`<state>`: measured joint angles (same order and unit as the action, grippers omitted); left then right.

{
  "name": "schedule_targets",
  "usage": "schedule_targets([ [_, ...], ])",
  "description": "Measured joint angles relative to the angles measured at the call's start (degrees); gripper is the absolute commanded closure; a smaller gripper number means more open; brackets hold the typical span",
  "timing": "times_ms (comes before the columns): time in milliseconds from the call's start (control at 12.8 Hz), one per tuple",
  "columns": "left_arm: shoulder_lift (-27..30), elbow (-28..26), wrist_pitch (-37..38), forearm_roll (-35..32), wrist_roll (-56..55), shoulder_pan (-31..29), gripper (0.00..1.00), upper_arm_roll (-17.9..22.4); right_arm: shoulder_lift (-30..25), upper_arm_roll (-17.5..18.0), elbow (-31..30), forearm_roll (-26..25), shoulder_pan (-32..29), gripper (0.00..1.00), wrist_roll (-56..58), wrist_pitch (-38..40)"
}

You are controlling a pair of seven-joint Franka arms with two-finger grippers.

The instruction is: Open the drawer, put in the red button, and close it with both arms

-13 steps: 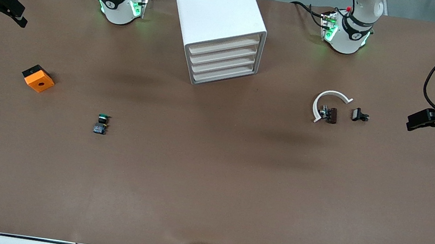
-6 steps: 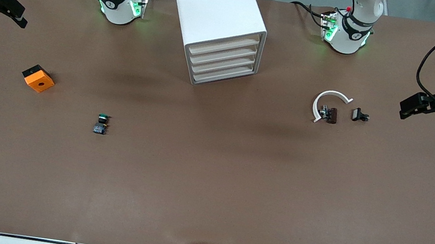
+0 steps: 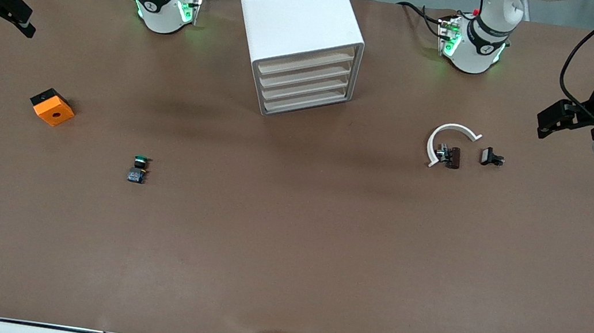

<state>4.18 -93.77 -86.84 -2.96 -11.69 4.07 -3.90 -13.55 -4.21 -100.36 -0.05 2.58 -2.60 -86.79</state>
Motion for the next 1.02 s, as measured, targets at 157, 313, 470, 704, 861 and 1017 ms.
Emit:
schedule_targets([
  [157, 1.94, -1.74, -0.36, 0.15, 1.22, 1.98, 0.0, 2.93, 0.03, 0.0, 0.07, 0.0, 0.0, 0.0, 0.0, 0.0],
  [313, 2.94, -2.65, -0.58, 0.21, 1.52, 2.13, 0.0, 3.34, 0.14, -0.01, 0.19, 0.0, 0.0, 0.0, 0.0, -0.12],
  [470, 3.03, -2.87, -0.77, 0.23, 1.52, 2.45, 0.0, 3.33, 0.64, -0.08, 0.75, 0.0, -0.02, 0.0, 0.0, -0.23],
  [704, 3.07, -2.86, -1.13, 0.98, 1.52, 2.6, 0.0, 3.32, 3.51, -0.16, 3.2, -0.05, -0.09, 0.0, 0.0, -0.51],
  [861, 3.08, -2.63, -1.47, 1.18, 1.51, 2.58, 0.0, 3.36, 6.2, -0.16, 5.42, -0.05, -0.09, 0.0, 0.0, -0.98],
  [1017, 3.06, -2.44, -1.55, 1.2, 1.51, 2.57, 0.0, 3.39, 8.12, -0.13, 6.88, -0.05, -0.09, 0.0, 0.0, -2.97],
])
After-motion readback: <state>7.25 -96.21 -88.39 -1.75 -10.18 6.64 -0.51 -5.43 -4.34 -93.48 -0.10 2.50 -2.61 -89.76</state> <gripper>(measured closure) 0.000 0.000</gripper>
